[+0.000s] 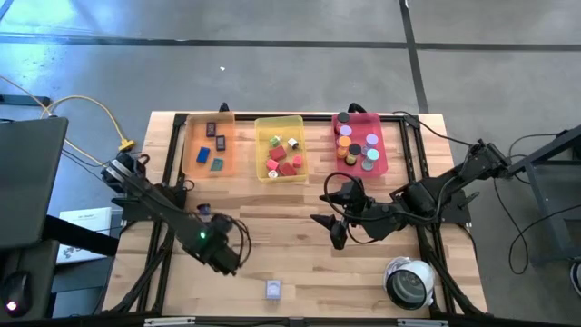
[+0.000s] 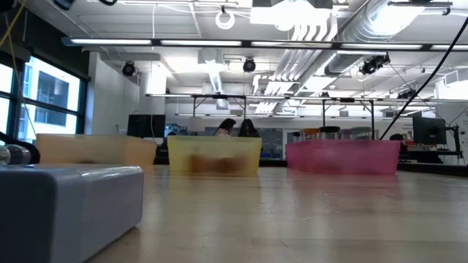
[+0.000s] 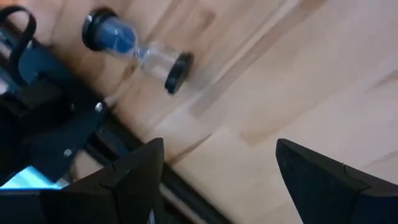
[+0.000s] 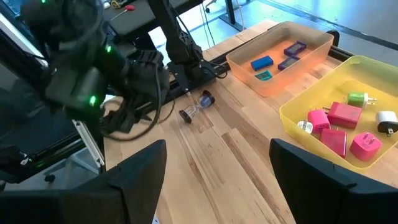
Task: Pick & Place Office items
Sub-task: Put the dark blue sand timer into the pink bin
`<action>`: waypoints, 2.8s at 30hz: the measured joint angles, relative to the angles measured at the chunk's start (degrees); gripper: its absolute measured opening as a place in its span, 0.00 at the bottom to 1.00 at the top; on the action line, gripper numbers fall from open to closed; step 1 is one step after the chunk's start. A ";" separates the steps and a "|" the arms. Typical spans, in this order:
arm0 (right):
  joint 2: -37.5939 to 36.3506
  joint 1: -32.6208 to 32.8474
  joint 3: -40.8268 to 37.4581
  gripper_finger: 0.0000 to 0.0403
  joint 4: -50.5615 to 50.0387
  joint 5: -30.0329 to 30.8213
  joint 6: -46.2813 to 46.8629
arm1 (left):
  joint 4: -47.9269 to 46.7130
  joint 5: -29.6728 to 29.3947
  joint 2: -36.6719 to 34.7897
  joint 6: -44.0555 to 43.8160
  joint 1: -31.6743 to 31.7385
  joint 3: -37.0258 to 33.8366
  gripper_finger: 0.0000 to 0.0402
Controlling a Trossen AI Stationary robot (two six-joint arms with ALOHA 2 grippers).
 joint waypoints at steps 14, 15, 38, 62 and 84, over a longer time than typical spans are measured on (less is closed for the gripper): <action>0.00 0.00 0.00 0.68 -0.68 -2.52 -4.59 | 12.06 -5.71 -21.60 -25.84 4.39 -21.66 0.75; 0.00 0.00 0.00 0.68 -0.67 -2.98 -5.42 | 12.02 -6.69 -22.46 -28.78 4.39 -22.48 0.75; 0.00 -0.15 0.00 0.68 -9.14 -10.09 -19.79 | 20.32 -9.50 -23.75 -48.30 12.50 -34.75 0.75; 0.00 -0.94 0.00 0.68 -20.03 -10.03 -27.27 | 41.37 -0.74 -16.50 -50.25 19.34 -45.53 0.50; -0.10 -1.16 0.00 0.68 -21.23 -9.73 -33.24 | 43.56 -13.81 -21.32 -29.18 19.13 -32.88 0.34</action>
